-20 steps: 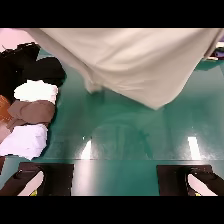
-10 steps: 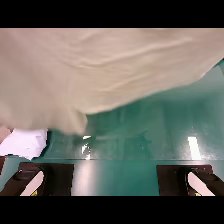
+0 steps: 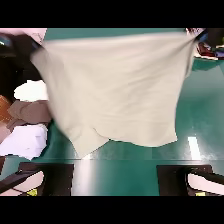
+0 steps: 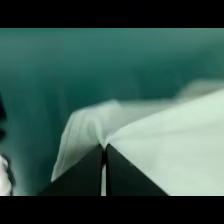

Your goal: Fold the shirts.

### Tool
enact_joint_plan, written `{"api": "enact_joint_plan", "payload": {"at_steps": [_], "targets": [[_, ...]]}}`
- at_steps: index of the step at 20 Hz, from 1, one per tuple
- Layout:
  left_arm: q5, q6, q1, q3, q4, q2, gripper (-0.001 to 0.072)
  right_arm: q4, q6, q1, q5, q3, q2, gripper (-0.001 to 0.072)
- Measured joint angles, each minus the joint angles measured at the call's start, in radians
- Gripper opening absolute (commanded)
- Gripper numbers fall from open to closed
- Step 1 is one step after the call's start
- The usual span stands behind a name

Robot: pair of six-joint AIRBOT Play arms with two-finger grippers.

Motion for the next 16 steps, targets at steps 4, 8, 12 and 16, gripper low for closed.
{"api": "enact_joint_plan", "payload": {"at_steps": [4,8,12,16], "targets": [[0.109,0.041,-0.023,-0.102,-0.02,-0.214,0.0031,0.002,0.0,0.009,-0.085,-0.082,-0.2,0.0016],[0.203,0.027,-0.023,-0.126,-0.035,-0.325,0.06,0.021,0.001,0.008,-0.099,-0.039,-0.341,0.0425],[0.062,0.003,0.026,-0.113,-0.033,-0.339,0.0599,0.042,-0.006,-0.021,-0.013,0.003,-0.362,0.0425],[-0.039,-0.028,0.053,-0.268,0.072,-0.215,0.06,0.047,-0.021,-0.074,0.058,-0.136,-0.244,0.0424]]}}
